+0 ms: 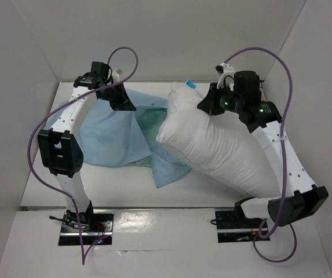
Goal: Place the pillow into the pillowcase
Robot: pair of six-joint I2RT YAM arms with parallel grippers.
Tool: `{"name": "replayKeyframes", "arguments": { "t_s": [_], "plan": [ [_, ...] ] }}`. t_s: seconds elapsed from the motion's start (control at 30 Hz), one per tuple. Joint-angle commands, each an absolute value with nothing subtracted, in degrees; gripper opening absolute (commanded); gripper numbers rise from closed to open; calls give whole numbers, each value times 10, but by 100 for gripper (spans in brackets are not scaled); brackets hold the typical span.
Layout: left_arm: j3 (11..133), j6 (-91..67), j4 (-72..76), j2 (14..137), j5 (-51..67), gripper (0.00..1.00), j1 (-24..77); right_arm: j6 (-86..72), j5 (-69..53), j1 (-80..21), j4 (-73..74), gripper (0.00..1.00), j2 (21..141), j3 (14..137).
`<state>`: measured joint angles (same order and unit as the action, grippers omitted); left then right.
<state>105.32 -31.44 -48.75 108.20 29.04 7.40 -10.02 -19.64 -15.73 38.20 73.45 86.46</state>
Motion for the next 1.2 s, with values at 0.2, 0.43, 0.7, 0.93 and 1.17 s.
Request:
{"name": "replayKeyframes", "arguments": {
  "t_s": [0.2,0.43,0.7,0.93,1.17],
  "plan": [
    [1084,-299,-489,1058,321,0,70,-25,-317,-258,449,0,791,830],
    [1078,-304,-489,1048,326,0,70,-19,-299,-282,425,0,834,818],
    [1057,-281,-489,1012,339,0,65,-19,-232,-309,420,0,927,915],
    [961,-269,-489,949,351,0,65,13,-226,-289,485,0,1041,1080],
    [919,-258,-489,915,351,0,65,22,-252,-279,510,0,1114,1179]
  ]
}}
